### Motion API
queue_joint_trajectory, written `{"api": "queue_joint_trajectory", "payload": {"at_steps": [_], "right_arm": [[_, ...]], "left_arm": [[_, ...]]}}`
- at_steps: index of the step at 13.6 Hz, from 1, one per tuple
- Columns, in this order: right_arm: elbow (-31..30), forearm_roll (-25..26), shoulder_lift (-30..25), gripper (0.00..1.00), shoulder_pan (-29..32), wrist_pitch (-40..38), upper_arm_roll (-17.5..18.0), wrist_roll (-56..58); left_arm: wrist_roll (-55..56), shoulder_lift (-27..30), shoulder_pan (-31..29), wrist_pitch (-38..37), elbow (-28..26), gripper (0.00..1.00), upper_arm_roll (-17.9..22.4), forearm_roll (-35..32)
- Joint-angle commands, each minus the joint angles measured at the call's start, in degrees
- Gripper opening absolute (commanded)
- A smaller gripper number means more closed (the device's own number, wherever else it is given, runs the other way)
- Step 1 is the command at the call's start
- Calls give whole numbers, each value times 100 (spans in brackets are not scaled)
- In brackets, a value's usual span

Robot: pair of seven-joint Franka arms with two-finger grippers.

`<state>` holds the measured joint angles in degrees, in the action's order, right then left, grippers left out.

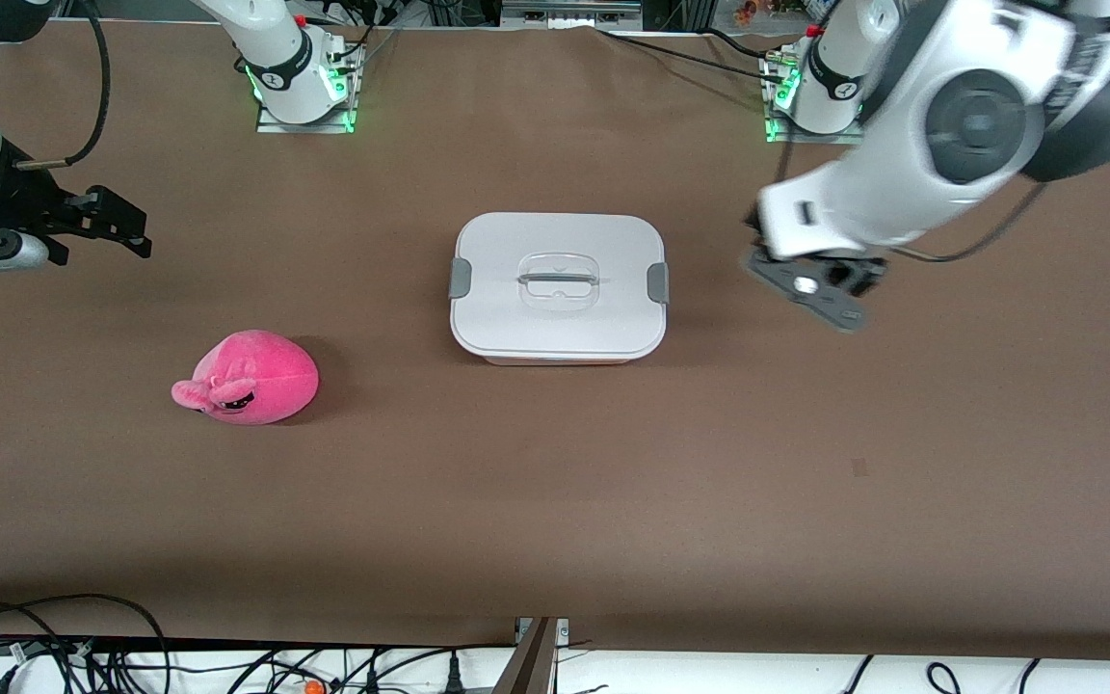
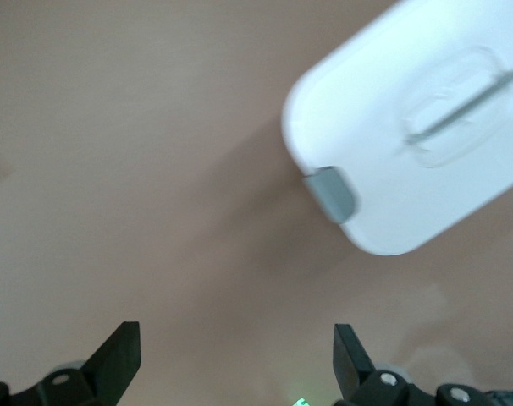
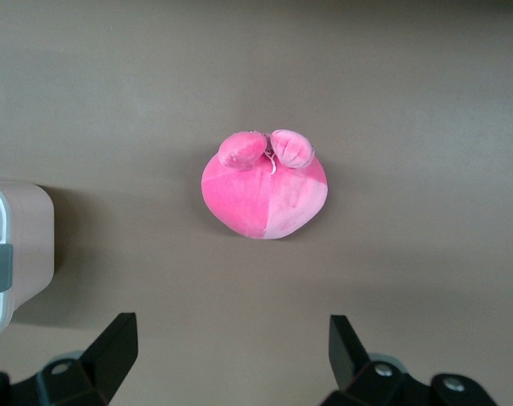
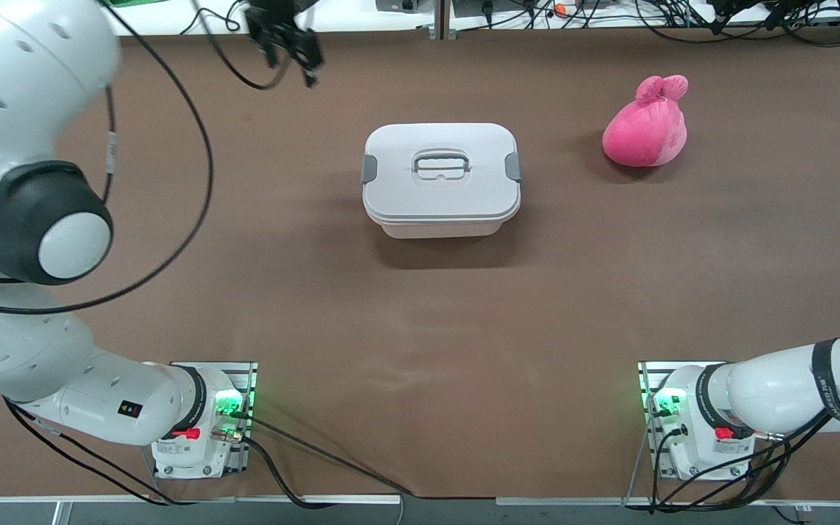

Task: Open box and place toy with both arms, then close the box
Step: 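Reach the left gripper to the white lid handle and grasp it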

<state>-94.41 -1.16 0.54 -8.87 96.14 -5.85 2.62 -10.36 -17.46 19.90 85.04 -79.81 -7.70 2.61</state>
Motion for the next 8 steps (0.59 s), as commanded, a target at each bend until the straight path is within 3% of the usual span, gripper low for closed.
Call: {"api": "queue_joint_trajectory", "payload": {"at_steps": [1, 5, 8], "right_arm": [[72, 29, -10, 100, -18, -104, -21, 64], [72, 29, -10, 100, -27, -104, -4, 81], [72, 29, -10, 100, -27, -104, 5, 81]], "left_arm": [[-107, -222, 829, 267, 106, 100, 76, 38], [-712, -766, 1656, 1126, 97, 100, 76, -137], [-1029, -986, 2288, 1611, 36, 100, 76, -987]]}}
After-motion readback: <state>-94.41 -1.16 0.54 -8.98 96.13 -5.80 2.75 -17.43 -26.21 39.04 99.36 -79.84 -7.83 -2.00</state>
